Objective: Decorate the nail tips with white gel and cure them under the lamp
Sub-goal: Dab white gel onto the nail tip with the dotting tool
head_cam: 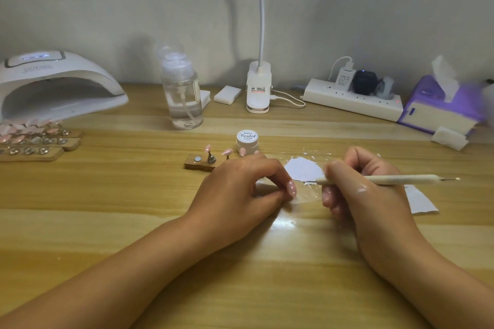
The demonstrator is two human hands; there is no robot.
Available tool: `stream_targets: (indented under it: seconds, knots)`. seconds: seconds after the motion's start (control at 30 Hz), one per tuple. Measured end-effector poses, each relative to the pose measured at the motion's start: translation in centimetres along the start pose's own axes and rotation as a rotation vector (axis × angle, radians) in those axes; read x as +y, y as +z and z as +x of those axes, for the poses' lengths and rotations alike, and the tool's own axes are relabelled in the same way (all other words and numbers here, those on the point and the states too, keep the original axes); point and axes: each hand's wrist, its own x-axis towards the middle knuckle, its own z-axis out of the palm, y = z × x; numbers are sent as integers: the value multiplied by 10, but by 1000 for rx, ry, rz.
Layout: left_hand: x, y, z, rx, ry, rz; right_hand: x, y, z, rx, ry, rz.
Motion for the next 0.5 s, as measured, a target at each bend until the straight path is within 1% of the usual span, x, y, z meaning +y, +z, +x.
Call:
stream_targets:
  seconds: [0.07,0.13,0.2,0.27,0.33,0.4,0.5]
  knots:
    - [0,0,0,1,9,-4,2,-2,1,33,-37,27]
    - [1,0,0,1,5,-7,2,-4,4,70,-141,-4]
    - [1,0,0,2,10,-10,2,-8,7,64,-277,-140]
    - [1,0,-1,0,14,-15,3,-12,11,45,-339,-347]
    - [1,-1,-1,-4,7,-25,5,-14,14,27,-277,-498]
    - [2,-1,-1,-9,-5,-37,8,-15,18,24,-212,-546]
    - [2,-1,-1,-8,-18,-33,11,-17,23,54,-193,-604]
